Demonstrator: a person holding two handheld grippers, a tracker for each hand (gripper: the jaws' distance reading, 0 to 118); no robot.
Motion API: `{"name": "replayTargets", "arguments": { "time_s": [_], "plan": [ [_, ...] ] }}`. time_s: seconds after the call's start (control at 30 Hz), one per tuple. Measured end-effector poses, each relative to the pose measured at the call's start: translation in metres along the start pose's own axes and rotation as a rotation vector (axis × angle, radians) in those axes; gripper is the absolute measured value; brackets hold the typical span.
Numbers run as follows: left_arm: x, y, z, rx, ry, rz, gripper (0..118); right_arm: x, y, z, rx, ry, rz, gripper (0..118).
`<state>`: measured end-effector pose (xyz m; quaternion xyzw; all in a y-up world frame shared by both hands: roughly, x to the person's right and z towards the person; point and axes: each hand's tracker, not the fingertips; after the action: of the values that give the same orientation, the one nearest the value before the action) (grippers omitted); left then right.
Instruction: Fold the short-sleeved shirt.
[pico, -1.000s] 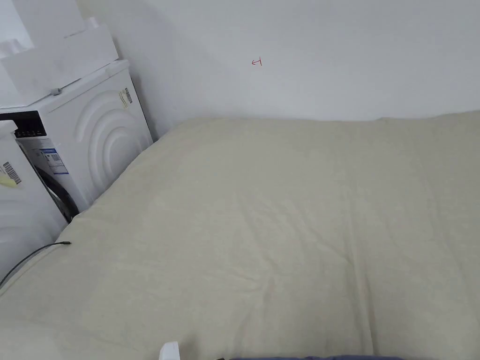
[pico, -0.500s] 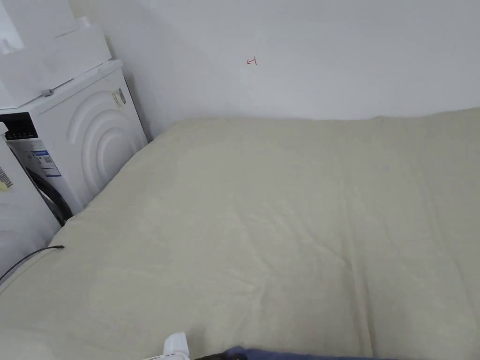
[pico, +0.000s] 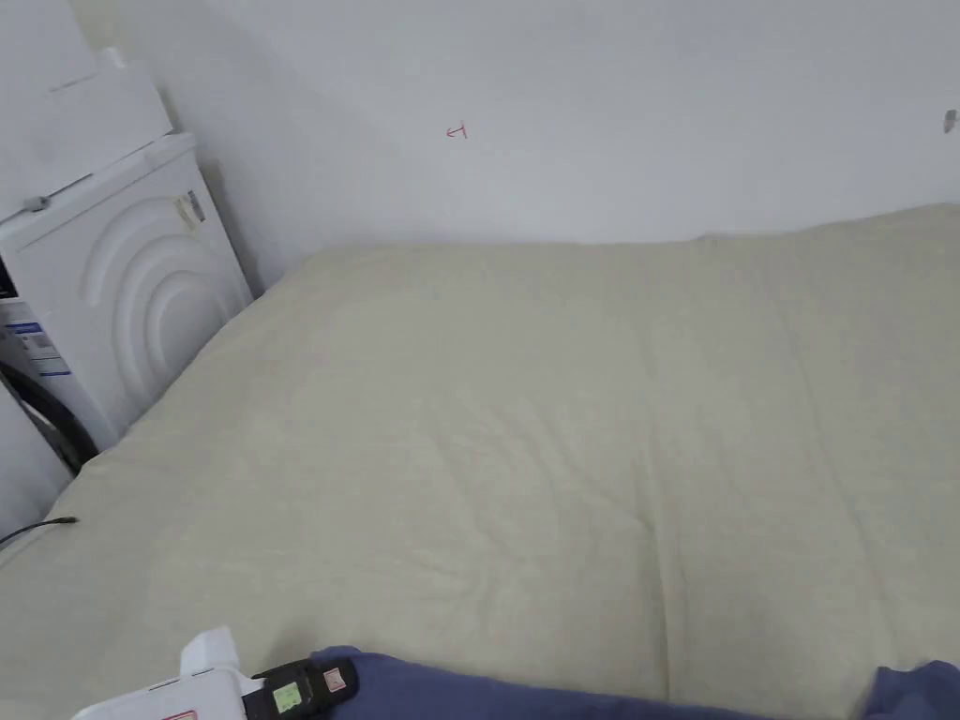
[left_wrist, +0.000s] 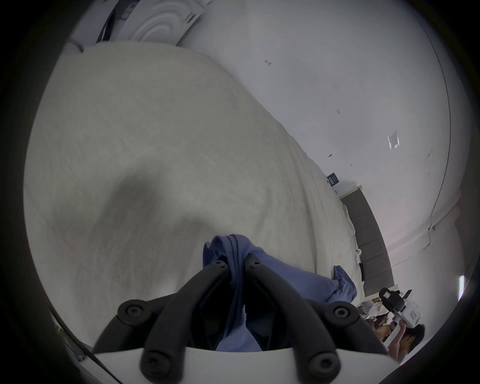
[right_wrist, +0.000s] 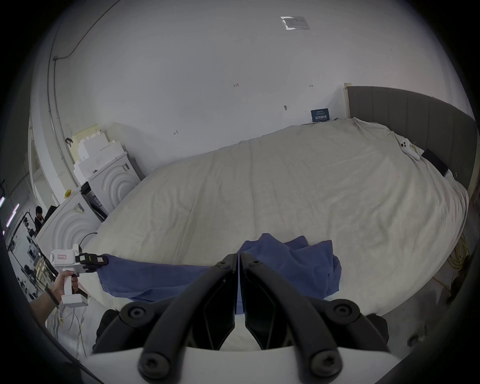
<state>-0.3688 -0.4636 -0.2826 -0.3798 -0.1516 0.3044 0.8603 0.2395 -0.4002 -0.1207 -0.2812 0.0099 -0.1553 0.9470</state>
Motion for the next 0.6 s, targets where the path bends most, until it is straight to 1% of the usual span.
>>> {"name": "replayTargets", "arguments": {
  "time_s": [0.07, 0.1, 0.17, 0.2, 0.23, 0.27, 0.33, 0.4, 0.47, 0.5, 0.53, 0.57, 0.6],
  "plan": [
    [0.034, -0.004, 0.004, 0.003, -0.006, 0.051, 9, 0.003, -0.002, 0.000, 0.000, -0.001, -0.021, 2],
    [0.055, -0.009, 0.006, 0.018, 0.019, 0.088, 9, 0.005, -0.003, 0.000, -0.005, -0.002, -0.027, 2],
    [0.096, -0.021, 0.002, 0.013, -0.019, 0.009, 9, 0.006, -0.005, 0.001, -0.006, -0.006, -0.031, 2],
    [0.118, -0.030, -0.004, 0.018, -0.003, -0.037, 9, 0.008, -0.006, 0.002, -0.004, -0.005, -0.032, 2],
    [0.121, -0.032, -0.015, 0.020, 0.000, -0.028, 9, 0.009, -0.006, 0.003, -0.004, -0.004, -0.035, 2],
    [0.137, -0.040, -0.027, -0.010, -0.020, -0.040, 9, 0.012, -0.006, 0.003, -0.005, -0.002, -0.040, 2],
    [0.167, -0.061, -0.053, -0.037, -0.012, -0.031, 9, 0.016, -0.008, 0.006, 0.000, -0.003, -0.051, 2],
    [0.192, -0.082, -0.083, -0.081, -0.026, -0.060, 9, 0.022, -0.010, 0.011, 0.007, -0.011, -0.061, 2],
    [0.215, -0.100, -0.107, -0.112, 0.004, -0.074, 9, 0.029, -0.013, 0.016, 0.008, -0.033, -0.067, 2],
    [0.226, -0.109, -0.117, -0.144, -0.026, -0.097, 9, 0.033, -0.014, 0.019, 0.010, -0.043, -0.069, 2],
    [0.234, -0.116, -0.128, -0.156, -0.029, -0.092, 9, 0.041, -0.017, 0.021, 0.012, -0.048, -0.074, 2],
    [0.242, -0.124, -0.138, -0.181, -0.017, -0.101, 9, 0.047, -0.019, 0.023, 0.011, -0.058, -0.090, 2],
    [0.249, -0.132, -0.148, -0.190, 0.006, -0.145, 9, 0.053, -0.020, 0.024, 0.010, -0.066, -0.108, 2]
  ]
}}
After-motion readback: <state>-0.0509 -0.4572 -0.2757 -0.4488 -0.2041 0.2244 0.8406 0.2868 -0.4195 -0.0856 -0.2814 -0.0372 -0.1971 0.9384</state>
